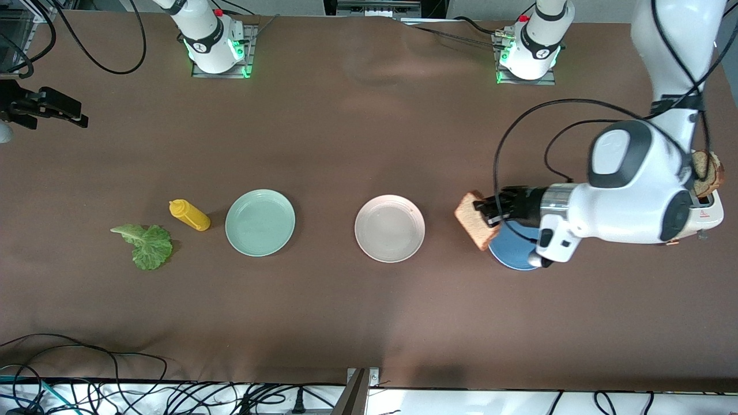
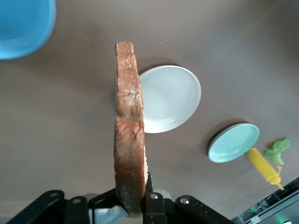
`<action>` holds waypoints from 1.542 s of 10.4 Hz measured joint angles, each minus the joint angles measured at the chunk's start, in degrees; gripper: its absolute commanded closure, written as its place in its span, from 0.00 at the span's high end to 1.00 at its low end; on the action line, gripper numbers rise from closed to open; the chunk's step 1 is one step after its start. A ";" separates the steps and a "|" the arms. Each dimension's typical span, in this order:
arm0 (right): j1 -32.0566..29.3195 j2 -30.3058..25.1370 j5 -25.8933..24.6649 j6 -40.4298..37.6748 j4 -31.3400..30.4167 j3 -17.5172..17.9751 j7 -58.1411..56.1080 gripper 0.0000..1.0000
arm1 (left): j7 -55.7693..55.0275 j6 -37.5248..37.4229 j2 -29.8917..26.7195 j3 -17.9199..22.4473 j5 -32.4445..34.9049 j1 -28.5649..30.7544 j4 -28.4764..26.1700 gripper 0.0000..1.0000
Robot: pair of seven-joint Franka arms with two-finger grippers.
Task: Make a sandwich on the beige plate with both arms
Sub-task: 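Carry the toast slice with the left gripper over the beige plate, then lower the toast onto the beige plate and open the left gripper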
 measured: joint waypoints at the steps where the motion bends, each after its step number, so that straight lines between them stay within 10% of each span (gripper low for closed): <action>1: -0.01 0.00 -0.01 0.00 0.00 0.00 0.00 1.00 | -1.70 3.55 1.33 -0.96 -0.01 -1.59 -0.03 0.00; 9: 0.02 -0.01 -0.02 -0.02 0.02 0.03 0.00 1.00 | -6.25 26.90 9.66 -1.50 -0.02 -13.46 -0.15 0.00; 16: 0.00 -0.01 -0.12 -0.02 0.02 -0.01 0.00 1.00 | -6.25 28.20 12.23 -1.48 -0.02 -15.88 -0.73 0.00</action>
